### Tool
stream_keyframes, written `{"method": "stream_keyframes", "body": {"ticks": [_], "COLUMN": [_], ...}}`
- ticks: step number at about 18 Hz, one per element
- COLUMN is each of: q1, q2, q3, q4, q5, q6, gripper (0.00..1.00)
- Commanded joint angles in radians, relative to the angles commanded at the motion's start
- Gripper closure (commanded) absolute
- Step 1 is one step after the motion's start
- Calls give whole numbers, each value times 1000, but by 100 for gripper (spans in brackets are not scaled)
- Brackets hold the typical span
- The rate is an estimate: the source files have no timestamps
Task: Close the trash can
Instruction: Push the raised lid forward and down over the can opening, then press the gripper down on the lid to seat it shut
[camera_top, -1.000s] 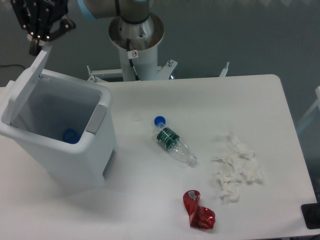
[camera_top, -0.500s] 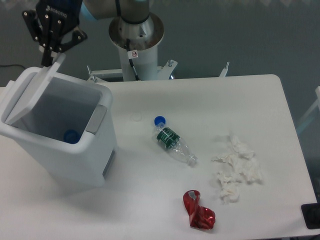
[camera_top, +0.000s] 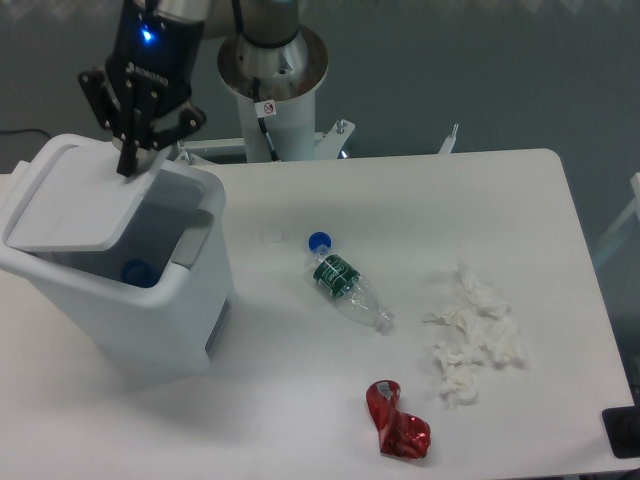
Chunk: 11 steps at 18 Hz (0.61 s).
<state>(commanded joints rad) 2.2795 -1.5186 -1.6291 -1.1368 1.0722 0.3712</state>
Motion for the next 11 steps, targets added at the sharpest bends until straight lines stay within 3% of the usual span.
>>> {"method": "stream_keyframes", "body": {"ticks": [11], "q1": [15], "q2": [-51], "q3": [0], "q4": [3], "q5": [26], "q6": [5], "gripper": [100]}}
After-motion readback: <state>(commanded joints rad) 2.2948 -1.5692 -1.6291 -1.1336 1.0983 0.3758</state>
